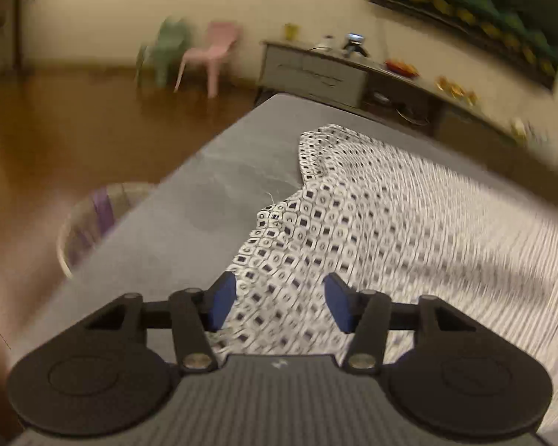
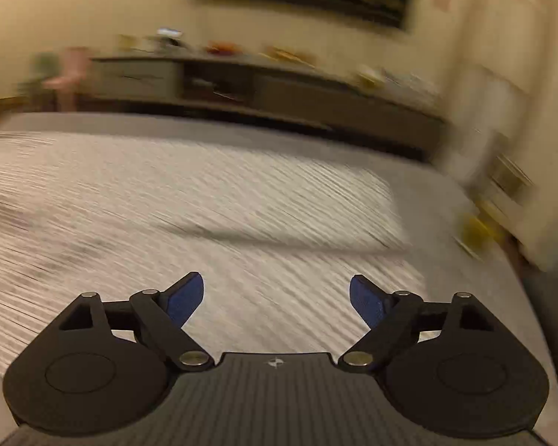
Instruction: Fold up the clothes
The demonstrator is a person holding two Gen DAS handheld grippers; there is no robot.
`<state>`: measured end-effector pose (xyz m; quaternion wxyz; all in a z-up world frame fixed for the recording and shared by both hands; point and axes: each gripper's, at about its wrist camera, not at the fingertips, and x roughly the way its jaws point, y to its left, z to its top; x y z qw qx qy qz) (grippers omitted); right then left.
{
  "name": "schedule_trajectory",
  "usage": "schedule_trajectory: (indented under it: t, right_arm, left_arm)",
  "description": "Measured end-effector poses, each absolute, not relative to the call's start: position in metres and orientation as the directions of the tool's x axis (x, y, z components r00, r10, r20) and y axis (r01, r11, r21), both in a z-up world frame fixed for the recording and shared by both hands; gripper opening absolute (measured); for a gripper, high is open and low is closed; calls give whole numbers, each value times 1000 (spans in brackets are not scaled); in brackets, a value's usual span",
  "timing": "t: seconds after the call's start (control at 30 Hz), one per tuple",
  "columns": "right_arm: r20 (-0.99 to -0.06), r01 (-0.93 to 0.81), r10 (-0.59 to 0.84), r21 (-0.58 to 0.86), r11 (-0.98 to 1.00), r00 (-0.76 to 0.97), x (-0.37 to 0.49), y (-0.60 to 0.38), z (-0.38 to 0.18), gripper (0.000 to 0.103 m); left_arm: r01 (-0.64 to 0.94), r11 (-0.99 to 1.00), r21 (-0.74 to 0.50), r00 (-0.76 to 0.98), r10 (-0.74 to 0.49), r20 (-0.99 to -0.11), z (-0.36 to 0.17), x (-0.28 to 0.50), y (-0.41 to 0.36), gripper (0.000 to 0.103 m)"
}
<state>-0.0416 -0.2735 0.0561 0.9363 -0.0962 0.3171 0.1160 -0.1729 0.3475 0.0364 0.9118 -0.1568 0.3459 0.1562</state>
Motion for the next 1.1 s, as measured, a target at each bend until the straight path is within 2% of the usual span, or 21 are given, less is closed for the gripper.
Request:
schedule_trajectory:
  t: [0.07, 0.17, 0.27, 0.33, 0.5, 0.67, 0.8, 0.83, 0.9, 0.93, 1.03, 1.1]
  right_arm:
    - [-588, -442, 315, -83, 893, 745, -28, -203, 81, 92]
    - [-559, -674, 532, -65, 736, 635, 1, -84, 109, 95]
    - [-575, -793, 609, -120, 597, 546, 37, 39, 117, 98]
    - [-608, -836, 624, -128, 534, 491, 75, 115, 110, 100]
    - [-688, -864, 551, -238, 443, 472, 147, 258, 68, 100]
    - [-754, -892, 492, -290, 346, 436, 196, 333, 22, 101]
    - [-828, -941, 461, -221, 257, 320, 221, 366, -5, 100]
    - [-846, -954, 457, -180, 240, 275, 228, 371, -9, 93]
    - [-856, -975, 499, -22, 221, 132, 233, 369, -1, 47]
    - [-846, -977, 515, -35, 208, 140, 232, 368, 7, 0]
    - [-806, -980, 567, -81, 179, 170, 227, 365, 33, 0]
    - [-696, -949, 658, -112, 295, 287, 237, 352, 66, 0]
  left_arm:
    - [-335, 925, -180, 751, 147, -643, 43, -167, 336, 53]
    - [-272, 958, -93, 722, 139, -678, 33, -154, 316, 52]
    - [-198, 979, 44, 693, 171, -701, 16, -148, 297, 52]
    - [-153, 979, 137, 685, 205, -699, 5, -157, 290, 52]
    - [-59, 986, 158, 681, 155, -715, -7, -162, 294, 52]
    - [52, 980, 193, 696, 103, -711, -14, -163, 288, 52]
    - [77, 984, 162, 678, 68, -732, -26, -163, 301, 53]
    - [82, 985, 150, 674, 56, -736, -28, -163, 304, 53]
    - [86, 990, 112, 673, 25, -740, -30, -162, 311, 55]
    - [87, 992, 96, 671, 13, -741, -31, -162, 314, 55]
    - [84, 994, 76, 668, 0, -744, -29, -163, 317, 55]
    - [80, 994, 73, 667, 1, -745, -27, -164, 317, 55]
